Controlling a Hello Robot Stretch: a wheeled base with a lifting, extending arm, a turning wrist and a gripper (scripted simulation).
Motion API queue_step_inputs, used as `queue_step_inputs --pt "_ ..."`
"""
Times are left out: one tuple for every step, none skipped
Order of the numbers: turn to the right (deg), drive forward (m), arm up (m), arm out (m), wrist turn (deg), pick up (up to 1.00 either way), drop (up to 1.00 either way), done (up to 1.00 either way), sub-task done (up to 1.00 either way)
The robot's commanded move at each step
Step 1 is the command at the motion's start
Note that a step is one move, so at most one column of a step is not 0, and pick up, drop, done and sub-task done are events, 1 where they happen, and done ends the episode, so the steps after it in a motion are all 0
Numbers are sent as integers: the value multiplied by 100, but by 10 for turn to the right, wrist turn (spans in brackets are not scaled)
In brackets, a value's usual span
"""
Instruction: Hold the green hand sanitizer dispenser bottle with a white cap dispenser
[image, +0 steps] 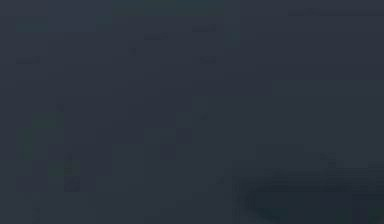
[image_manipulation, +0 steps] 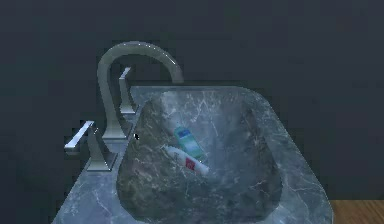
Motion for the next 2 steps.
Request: queue_step_inputs --pt "0 0 50 0 0 0 0 0 0" --pt "0 0 38 0 0 0 0 0 0"
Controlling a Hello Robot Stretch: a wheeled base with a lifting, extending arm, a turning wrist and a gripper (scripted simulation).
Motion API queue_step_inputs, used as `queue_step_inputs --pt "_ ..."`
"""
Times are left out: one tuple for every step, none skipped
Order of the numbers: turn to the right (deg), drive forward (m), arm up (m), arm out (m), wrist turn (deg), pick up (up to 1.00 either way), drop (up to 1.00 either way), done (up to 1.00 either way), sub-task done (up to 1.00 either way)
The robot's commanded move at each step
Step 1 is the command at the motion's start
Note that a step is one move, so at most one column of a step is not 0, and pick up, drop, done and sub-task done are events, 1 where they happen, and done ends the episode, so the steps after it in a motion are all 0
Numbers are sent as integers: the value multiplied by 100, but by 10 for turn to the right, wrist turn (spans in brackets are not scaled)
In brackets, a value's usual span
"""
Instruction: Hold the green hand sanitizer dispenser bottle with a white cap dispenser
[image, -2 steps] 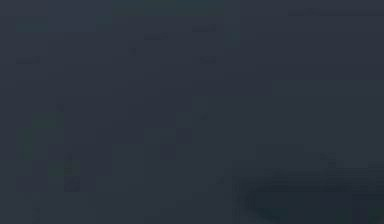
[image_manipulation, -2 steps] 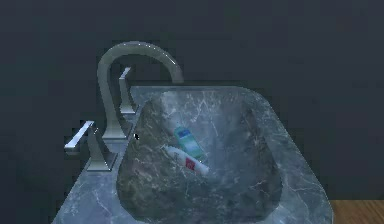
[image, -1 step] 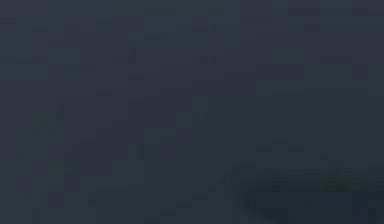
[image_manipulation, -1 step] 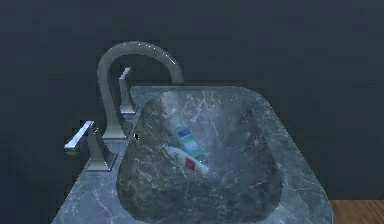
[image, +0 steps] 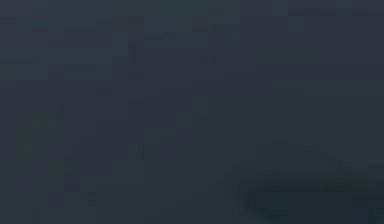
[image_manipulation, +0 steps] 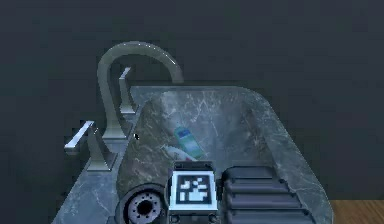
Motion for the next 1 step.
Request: queue_step_inputs --pt "0 0 0 24 0 0 0 0 0"
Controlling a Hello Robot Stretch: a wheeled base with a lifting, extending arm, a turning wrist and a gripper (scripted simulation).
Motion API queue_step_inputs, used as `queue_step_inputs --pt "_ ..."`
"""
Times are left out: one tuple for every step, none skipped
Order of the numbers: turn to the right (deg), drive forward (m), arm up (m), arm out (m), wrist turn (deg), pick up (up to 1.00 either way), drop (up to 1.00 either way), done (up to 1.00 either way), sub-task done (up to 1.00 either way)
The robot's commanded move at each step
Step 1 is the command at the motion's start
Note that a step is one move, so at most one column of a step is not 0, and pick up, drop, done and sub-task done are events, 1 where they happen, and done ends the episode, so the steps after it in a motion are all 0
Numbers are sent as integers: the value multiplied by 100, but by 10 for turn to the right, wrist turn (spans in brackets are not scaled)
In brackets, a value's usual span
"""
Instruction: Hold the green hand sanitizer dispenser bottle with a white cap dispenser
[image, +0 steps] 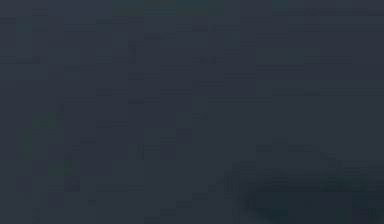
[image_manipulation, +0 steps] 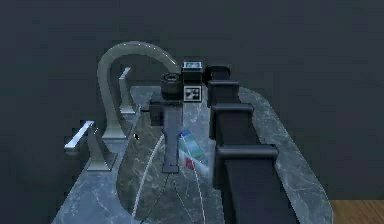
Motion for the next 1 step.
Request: queue_step_inputs --pt "0 0 0 0 450 0 0 0 0"
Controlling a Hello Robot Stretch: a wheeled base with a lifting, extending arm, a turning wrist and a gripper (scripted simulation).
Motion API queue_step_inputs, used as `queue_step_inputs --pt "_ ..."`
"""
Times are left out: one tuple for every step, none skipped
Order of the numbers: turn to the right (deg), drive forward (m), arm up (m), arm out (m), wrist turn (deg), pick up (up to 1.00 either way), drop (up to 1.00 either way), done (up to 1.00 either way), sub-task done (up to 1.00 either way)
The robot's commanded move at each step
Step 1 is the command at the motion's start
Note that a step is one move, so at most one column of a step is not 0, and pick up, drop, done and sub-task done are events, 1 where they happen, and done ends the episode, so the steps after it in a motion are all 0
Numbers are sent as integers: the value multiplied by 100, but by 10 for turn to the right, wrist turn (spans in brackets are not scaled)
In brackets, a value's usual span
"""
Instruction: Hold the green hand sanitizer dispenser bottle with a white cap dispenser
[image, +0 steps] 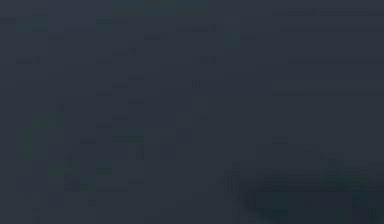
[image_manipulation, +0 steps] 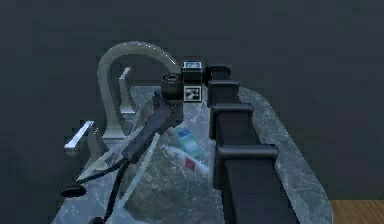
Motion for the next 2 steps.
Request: queue_step_inputs --pt "0 0 0 0 450 0 0 0 0" --pt "0 0 0 0 450 0 0 0 0"
